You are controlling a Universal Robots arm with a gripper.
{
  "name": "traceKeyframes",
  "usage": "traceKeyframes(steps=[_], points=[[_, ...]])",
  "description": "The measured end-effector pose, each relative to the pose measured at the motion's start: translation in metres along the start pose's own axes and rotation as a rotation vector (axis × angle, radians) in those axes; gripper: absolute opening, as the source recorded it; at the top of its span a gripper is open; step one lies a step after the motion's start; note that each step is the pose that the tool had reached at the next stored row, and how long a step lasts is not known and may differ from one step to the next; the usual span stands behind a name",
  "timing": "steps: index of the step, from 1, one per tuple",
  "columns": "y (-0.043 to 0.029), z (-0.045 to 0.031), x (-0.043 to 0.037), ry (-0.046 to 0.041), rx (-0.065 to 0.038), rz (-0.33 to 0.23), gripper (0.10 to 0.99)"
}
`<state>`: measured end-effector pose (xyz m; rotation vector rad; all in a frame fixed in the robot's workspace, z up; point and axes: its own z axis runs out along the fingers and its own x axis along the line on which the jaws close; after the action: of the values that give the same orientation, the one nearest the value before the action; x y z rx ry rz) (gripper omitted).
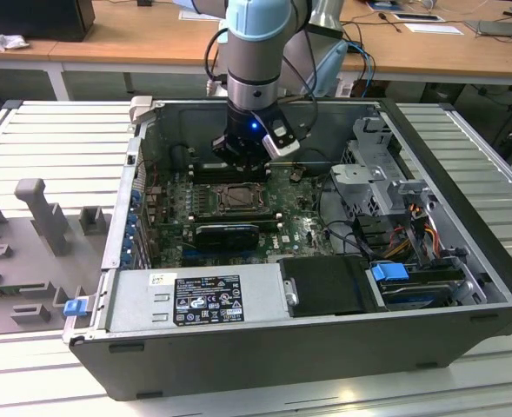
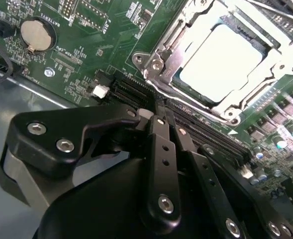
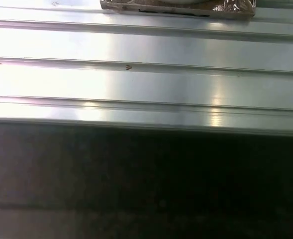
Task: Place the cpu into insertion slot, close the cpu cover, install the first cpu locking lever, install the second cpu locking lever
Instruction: 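Install the first cpu locking lever, then install the second cpu locking lever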
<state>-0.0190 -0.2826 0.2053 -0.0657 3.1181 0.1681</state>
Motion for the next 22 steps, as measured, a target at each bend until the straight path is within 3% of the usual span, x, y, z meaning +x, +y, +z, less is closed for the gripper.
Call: traceKeyframes(steps=[3, 17, 22], points=[[0.0011, -0.013, -0.0002, 0.0005, 0.002, 0.0, 0.106], [-0.0072, -0.0141, 0.0001, 0.0006, 0.002, 0.0, 0.106], [-0.0191, -0.0153, 0.0006, 0.0005, 0.002, 0.0, 0.106]])
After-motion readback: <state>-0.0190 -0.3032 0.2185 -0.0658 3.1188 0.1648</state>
